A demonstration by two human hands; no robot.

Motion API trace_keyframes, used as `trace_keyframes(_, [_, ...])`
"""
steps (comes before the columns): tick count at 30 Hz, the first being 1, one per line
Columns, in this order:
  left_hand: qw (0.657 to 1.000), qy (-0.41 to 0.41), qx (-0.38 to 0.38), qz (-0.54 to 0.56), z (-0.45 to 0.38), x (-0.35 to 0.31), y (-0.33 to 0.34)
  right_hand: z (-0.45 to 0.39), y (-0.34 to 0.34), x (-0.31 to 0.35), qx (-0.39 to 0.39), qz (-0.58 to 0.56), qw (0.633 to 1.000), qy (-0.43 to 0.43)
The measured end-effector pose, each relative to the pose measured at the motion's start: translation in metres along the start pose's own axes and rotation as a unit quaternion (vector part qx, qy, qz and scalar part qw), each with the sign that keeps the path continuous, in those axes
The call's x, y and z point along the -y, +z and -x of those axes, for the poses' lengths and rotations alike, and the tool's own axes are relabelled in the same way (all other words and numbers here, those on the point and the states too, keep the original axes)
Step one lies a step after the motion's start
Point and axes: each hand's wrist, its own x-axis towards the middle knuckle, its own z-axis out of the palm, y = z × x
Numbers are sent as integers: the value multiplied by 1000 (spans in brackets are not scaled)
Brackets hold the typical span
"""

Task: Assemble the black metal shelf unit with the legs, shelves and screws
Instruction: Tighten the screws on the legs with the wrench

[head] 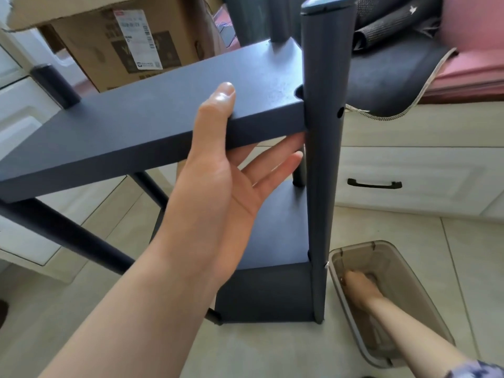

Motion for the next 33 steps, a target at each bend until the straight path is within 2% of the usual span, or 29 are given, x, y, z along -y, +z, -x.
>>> trace_keyframes(8, [999,5,-9,31,-1,1,4,34,-40,10,-35,-39,997,-60])
trace_keyframes(15, [998,-7,-33,47,7,-3,11,61,-75,-4,-42,-1,999,-9])
trace_keyframes(24, [999,-16,-18,34,4,-3,7,80,-88,-8,-51,-6,998,-31])
trace_keyframes(33, [993,-15,-66,93,-1,11,22,157,-204,33,-127,-124,979,-103])
